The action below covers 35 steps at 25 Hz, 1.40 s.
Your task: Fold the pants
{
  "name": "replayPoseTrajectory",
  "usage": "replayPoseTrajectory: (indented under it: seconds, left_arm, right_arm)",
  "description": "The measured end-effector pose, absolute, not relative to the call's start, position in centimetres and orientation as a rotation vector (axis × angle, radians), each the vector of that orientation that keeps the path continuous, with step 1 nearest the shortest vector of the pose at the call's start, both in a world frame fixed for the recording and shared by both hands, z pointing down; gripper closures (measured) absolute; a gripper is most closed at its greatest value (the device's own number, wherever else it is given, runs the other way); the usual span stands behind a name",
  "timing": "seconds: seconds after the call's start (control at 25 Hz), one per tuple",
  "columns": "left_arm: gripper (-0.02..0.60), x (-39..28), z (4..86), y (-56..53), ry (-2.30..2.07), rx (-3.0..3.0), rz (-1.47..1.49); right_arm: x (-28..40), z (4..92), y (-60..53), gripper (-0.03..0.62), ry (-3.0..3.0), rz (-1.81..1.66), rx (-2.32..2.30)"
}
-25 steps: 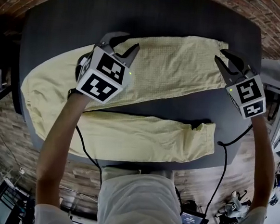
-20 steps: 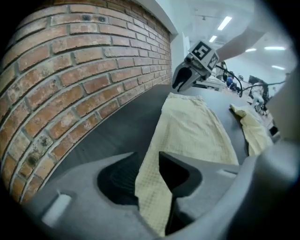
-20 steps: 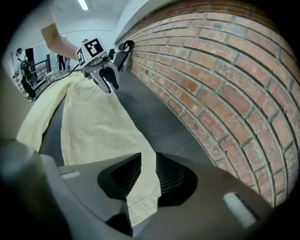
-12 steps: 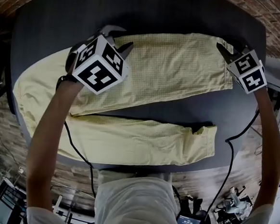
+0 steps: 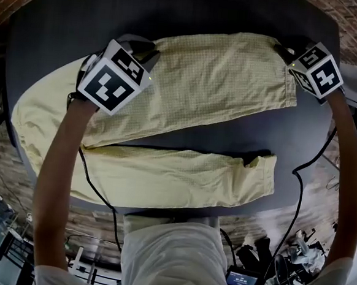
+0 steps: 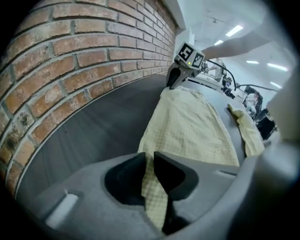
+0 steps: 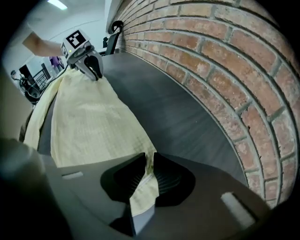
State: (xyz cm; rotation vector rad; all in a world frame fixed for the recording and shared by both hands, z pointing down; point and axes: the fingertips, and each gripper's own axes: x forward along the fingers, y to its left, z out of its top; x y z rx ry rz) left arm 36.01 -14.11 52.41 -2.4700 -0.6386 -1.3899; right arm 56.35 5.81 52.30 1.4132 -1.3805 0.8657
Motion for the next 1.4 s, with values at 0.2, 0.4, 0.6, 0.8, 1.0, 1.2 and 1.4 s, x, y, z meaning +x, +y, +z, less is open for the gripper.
replayPoseTrajectory:
  seconds: [0.2, 0.4, 0.6, 0.8, 1.0, 1.2, 1.4]
  left_arm:
    - [0.570, 35.9, 52.5, -13.5, -0.600, -2.411, -1.374]
    - [0.571, 35.7, 51.8, -13.6, -0.550, -2.442, -1.366]
    - [0.571, 35.0, 49.6, -13.2, -0.512, -2.489, -1.326]
    - [0.571, 33.3, 46.9, -12.4, -0.482, -2.536, -1.303]
    - [0.571, 31.0, 44.3, -11.4, -0.462, -2.545, -1.276]
    - [0.571, 28.4, 42.3, -9.7, -0.464, -2.554, -1.265]
    - [0.571, 25.5, 40.6, -7.7, -0.473, -2.561, -1.277]
  right_arm:
    - [55.4, 52.5, 6.1, 0.579, -1.339, 0.812, 1.311]
    - [55.3, 51.6, 5.9, 0.579, -1.318, 0.765, 1.399]
    - [54.3, 48.6, 6.2, 0.580, -1.324, 0.686, 1.505]
    - [51.7, 45.0, 6.7, 0.580, -1.354, 0.617, 1.578]
    - [49.1, 41.9, 7.7, 0.580, -1.366, 0.563, 1.650]
    - [46.2, 39.1, 9.3, 0.580, -1.373, 0.524, 1.699]
    - [43.3, 36.2, 11.8, 0.580, -1.369, 0.501, 1.749]
